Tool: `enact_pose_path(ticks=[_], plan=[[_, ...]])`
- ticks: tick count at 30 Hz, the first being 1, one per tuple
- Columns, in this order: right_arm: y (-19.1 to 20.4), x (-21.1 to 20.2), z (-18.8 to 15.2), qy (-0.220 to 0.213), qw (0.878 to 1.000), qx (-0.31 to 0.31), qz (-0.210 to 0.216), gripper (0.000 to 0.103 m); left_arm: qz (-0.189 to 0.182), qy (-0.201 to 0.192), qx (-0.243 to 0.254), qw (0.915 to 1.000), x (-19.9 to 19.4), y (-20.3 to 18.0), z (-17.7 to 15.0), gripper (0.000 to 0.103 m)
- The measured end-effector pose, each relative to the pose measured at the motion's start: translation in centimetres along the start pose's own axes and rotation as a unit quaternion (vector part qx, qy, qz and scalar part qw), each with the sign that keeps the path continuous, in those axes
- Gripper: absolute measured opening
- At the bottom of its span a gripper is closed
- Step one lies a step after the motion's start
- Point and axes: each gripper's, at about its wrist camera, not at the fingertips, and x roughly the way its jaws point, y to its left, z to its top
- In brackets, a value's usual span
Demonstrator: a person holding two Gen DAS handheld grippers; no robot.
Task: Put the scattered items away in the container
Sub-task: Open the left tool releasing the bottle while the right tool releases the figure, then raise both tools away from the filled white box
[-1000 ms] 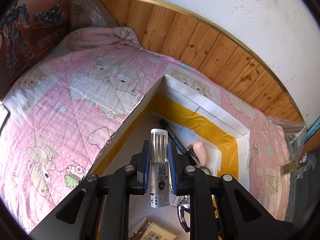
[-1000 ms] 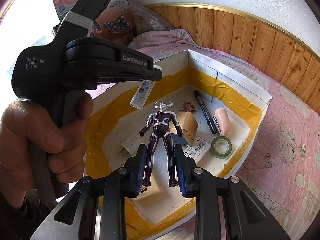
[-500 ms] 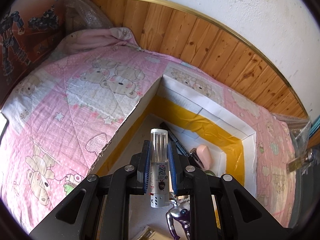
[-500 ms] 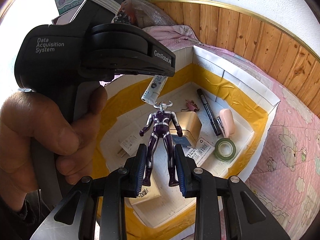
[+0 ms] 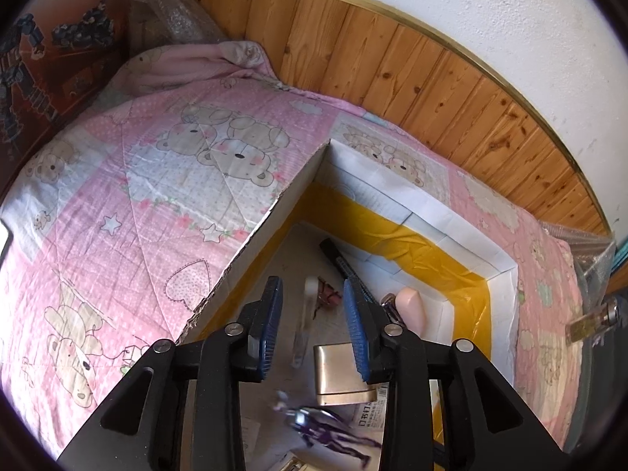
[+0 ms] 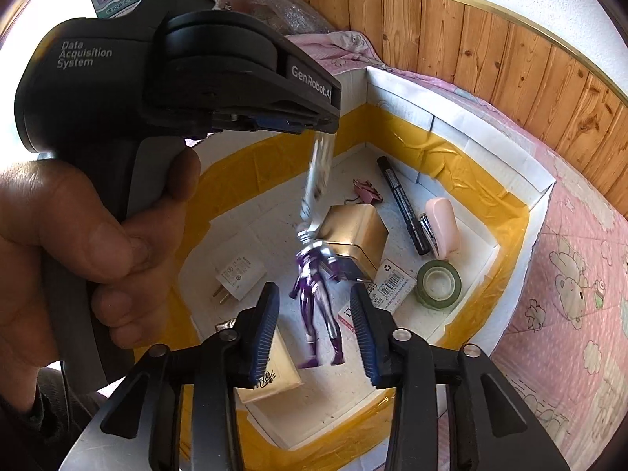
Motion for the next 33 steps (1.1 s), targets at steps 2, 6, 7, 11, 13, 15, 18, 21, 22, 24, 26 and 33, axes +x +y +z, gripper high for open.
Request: enact_pose_path(ticks=[2, 6, 7, 11, 13, 15, 18, 21, 22, 24, 26, 33], plan=[[-0.4, 0.0, -0.1, 0.003, 1.0, 0.007, 0.005, 0.042, -0.004, -0.002, -0.009, 1.0, -0.2, 0.4, 0.1, 0.034], [-0.8, -0.5, -0.2, 0.003, 1.0, 0.016, 0.013, 0.042, -0.01, -0.01, -0.022, 0.9997, -1.1, 0.8, 0.4, 0.034], [-0.8, -0.6, -0.3, 0.004, 1.0, 0.018, 0.014, 0.042, -0.011, -0.01, -0.023, 0.9996, -1.3, 0.8, 0.4, 0.034], [-1.6, -0.9, -0.4, 0.008, 0.999, 0.037, 0.026, 0.042, -0.011, -0.009, -0.018, 0.9997, -1.7, 0.5, 0.3, 0.034], [-1.8, -1.2, -0.5, 0.007, 0.999, 0.042, 0.027, 0.042, -0.008, -0.01, -0.014, 0.9998, -1.9, 0.3, 0.3, 0.034], [-1.8, -1.5, -0.5, 0.004, 0.999, 0.045, 0.03, 0.042, -0.004, -0.012, -0.009, 0.9999, -2.3, 0.0, 0.2, 0.035], [-1.7, -1.9, -0.5, 0.001, 0.999, 0.042, 0.032, 0.043, 0.006, -0.016, 0.003, 0.9999, -2.8, -0.5, 0.1, 0.037], [-1.5, -2.4, -0.6, -0.002, 0.999, 0.039, 0.035, 0.043, 0.017, -0.02, 0.012, 0.9996, -3.5, -1.1, -0.1, 0.039], [-1.4, -2.6, -0.6, -0.004, 0.999, 0.037, 0.035, 0.044, 0.02, -0.022, 0.016, 0.9994, -3.7, -1.3, -0.2, 0.04], [-1.3, -3.0, -0.7, -0.007, 0.999, 0.033, 0.035, 0.047, 0.03, -0.026, 0.026, 0.9989, -4.2, -1.9, -0.4, 0.041], [-1.1, -3.5, -0.9, -0.011, 0.999, 0.028, 0.033, 0.047, 0.04, -0.03, 0.036, 0.9981, -4.7, -2.3, -0.6, 0.042], [-1.2, -4.8, -1.8, -0.016, 0.999, 0.014, 0.026, 0.054, 0.065, -0.046, 0.065, 0.9947, -7.3, -3.4, -2.0, 0.044]])
